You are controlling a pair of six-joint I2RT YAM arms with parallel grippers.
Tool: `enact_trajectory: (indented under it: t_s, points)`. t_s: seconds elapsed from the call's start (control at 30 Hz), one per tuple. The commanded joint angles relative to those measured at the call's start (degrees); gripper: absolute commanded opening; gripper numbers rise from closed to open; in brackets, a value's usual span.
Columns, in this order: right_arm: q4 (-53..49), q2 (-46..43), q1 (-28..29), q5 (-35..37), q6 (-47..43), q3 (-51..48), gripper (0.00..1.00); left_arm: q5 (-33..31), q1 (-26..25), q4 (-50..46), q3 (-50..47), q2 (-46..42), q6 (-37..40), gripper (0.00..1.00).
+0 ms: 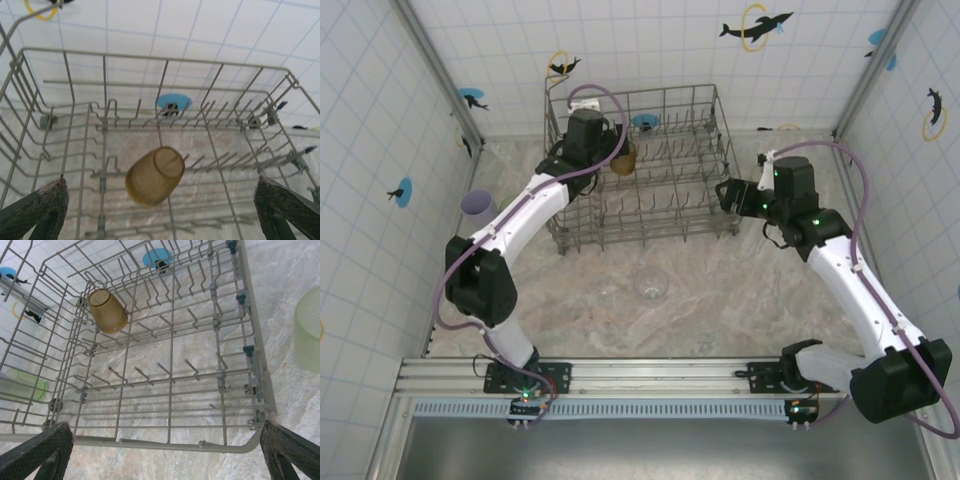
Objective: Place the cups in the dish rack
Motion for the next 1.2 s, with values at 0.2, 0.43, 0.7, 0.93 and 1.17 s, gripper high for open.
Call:
enact_trajectory:
  t_s: [0.2,0.43,0.7,0.93,1.17]
  points:
    - [-5.5,5.0,-4.0,4.5,-3.1,9.3,0.99,1.1,-0.1,-1.3,-9.5,-8.0,-0.6,0.97]
    - [-8.9,10.7,-7.0,6.6,-5.8,14.3,0.99,2.2,-0.1,-1.9,-13.3,-12.9,-1.0,0.97]
    - [-8.9,16.3,-9.7,12.1,-7.2,15.1,0.99,3.7,-0.1,-2.2,-16.0,-16.2,-2.3,0.97]
    - [-5.0,18.9,-17.8,8.6,-4.5,13.8,1.0,0.2,0.0,-5.2,-15.8,-17.6,0.2,0.97]
    - [-8.1,25.1,-19.5,7.7,-6.3,18.0,0.98,4.4,-0.1,-4.3,-18.6,-19.1,-2.3,0.97]
